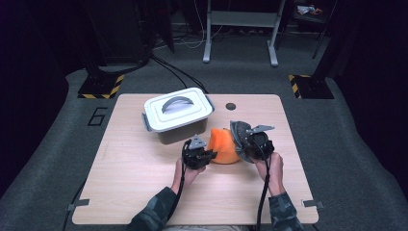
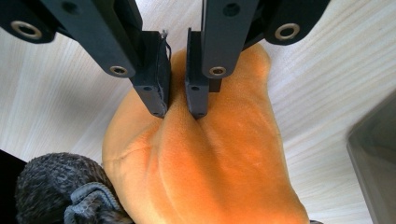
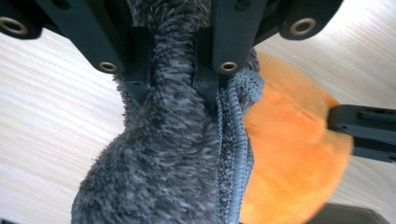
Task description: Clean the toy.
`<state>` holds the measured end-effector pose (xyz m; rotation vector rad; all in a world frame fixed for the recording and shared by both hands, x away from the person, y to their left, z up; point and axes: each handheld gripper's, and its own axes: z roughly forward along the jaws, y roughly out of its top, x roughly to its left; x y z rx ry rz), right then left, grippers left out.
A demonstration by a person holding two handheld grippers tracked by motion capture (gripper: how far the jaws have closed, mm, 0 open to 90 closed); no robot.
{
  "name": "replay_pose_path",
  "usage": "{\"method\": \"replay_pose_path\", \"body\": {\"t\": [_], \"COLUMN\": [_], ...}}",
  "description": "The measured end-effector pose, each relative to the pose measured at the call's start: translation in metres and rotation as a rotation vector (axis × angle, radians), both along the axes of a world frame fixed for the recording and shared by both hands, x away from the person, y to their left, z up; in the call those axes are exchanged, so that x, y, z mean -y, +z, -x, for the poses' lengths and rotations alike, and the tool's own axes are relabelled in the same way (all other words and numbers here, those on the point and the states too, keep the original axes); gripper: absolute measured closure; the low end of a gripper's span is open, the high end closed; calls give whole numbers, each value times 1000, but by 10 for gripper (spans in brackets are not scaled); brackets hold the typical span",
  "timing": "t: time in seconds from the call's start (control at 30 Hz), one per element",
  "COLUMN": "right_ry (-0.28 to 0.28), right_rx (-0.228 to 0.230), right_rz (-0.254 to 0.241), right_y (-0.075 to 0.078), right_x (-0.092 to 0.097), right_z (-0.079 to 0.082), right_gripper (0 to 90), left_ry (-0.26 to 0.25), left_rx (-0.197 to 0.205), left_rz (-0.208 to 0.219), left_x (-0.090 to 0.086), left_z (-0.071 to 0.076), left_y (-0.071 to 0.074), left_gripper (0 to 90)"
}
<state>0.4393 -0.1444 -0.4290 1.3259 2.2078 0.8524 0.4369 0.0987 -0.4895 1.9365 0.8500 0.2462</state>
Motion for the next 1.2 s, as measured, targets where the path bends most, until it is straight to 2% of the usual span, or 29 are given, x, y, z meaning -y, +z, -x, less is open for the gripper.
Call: {"method": "replay_pose_path", "body": {"t": [0.2, 0.37, 0.57, 0.67, 0.77, 0.9, 0.97, 1.0, 1.13, 1.2], "right_ry": [-31, -40, -70, -60, -57, -86, -80, -76, -42, -4], "right_rx": [-39, -87, -150, -180, -213, -173, -116, -103, -28, 3], "right_rz": [5, -7, 5, 14, -5, -9, -4, -15, -44, -63], "right_y": [-13, -22, -40, -51, -55, -42, -29, -24, 5, 16], "right_x": [9, 17, 22, 24, 29, 31, 33, 32, 22, 13], "right_z": [-5, -11, -17, -21, -23, -17, -12, -10, 1, 6], "right_gripper": [742, 742, 742, 741, 741, 742, 742, 742, 742, 741], "left_ry": [-2, 0, 3, 6, 10, 10, 14, 13, 12, 7], "left_rx": [5, 1, 3, 3, 3, 14, 8, 11, 11, 11], "left_rz": [-2, 3, 3, 5, 8, -2, 6, 5, 7, 1], "left_x": [0, 0, 0, 0, 0, -1, -1, -1, 0, -1], "left_z": [0, 0, 0, 0, 0, 0, 0, 0, 1, 1], "left_y": [0, -1, -1, -1, -1, -1, -1, -1, -1, -1], "left_gripper": [809, 808, 808, 808, 807, 807, 807, 807, 807, 807]}}
